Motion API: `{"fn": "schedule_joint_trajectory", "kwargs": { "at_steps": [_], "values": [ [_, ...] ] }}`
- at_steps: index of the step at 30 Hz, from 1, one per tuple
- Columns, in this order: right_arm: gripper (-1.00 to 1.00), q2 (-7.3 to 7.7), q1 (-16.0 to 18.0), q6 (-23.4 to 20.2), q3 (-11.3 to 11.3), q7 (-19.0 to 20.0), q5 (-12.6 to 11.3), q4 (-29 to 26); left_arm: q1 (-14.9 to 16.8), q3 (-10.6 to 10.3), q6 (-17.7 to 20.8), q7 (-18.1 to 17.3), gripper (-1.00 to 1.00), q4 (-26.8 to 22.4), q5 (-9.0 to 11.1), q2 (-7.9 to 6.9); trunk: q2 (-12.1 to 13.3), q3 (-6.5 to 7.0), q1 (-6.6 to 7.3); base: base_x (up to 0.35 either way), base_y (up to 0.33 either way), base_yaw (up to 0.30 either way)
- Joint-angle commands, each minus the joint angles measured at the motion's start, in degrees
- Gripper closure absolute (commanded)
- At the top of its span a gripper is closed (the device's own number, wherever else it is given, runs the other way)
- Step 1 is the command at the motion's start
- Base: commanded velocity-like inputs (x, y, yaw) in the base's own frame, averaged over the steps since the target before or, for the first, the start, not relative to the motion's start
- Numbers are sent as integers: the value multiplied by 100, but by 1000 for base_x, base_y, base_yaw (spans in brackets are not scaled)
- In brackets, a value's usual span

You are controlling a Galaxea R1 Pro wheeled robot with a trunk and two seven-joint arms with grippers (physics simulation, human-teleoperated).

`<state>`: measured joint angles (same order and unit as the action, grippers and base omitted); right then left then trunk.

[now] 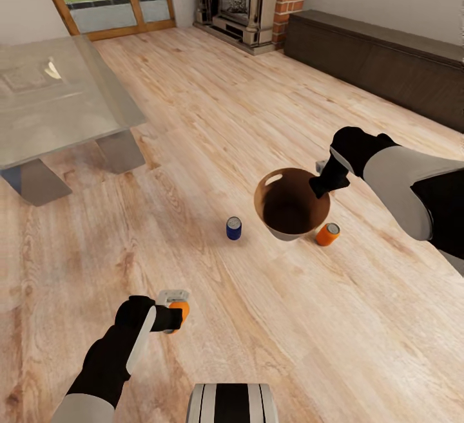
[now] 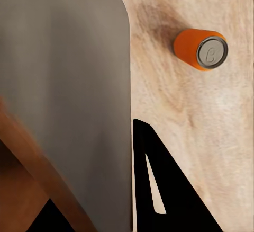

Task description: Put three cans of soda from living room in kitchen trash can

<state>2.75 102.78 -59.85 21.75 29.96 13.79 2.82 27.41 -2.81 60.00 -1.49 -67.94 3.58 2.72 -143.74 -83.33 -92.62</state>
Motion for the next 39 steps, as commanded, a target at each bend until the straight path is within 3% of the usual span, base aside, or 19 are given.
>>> {"fn": "schedule_joint_trajectory", "kwargs": {
  "at_steps": [1, 7, 14, 34, 35, 36, 37, 39],
  "values": [
    [100, 1, -3, -15, -56, 27, -70, -1, 0, 0, 0, 0, 100, 0, -4, 0, 2, 23, 2, 0, 0, 0],
    [100, -6, -31, -15, -51, 27, -70, -1, 1, 0, 0, 0, 100, 6, -6, -3, 10, 156, 18, 0, 0, 0],
    [100, -1, -102, -15, -56, 27, -70, -1, -7, 0, 0, -2, 100, -26, 2, -9, 10, 156, 18, -39, 0, 0],
    [100, 46, -188, -15, -48, 27, -69, -7, -8, 0, 0, -1, 100, -54, -15, -9, 10, 156, 18, -302, 0, 0],
    [100, -1275, -424, 932, 3093, -4134, 3234, -3626, -5895, 3618, -4579, 31, 100, -3206, 7047, -5405, 10, 156, 18, -264, 0, 0],
    [100, -896, -378, 15, 786, -1077, 807, -969, -1571, 960, -1058, 8, 100, -1635, 1879, -1448, 10, 156, 18, -72, 0, 0],
    [100, -558, -373, -15, 486, -680, 492, -624, -1008, 614, -600, 5, 100, -1095, 1206, -930, 10, 156, 18, -46, 0, 0],
    [100, -339, -379, -15, 294, -425, 290, -403, -648, 396, -309, 6, 100, -748, 776, -600, 10, 156, 18, -33, 0, 0]
  ]
}}
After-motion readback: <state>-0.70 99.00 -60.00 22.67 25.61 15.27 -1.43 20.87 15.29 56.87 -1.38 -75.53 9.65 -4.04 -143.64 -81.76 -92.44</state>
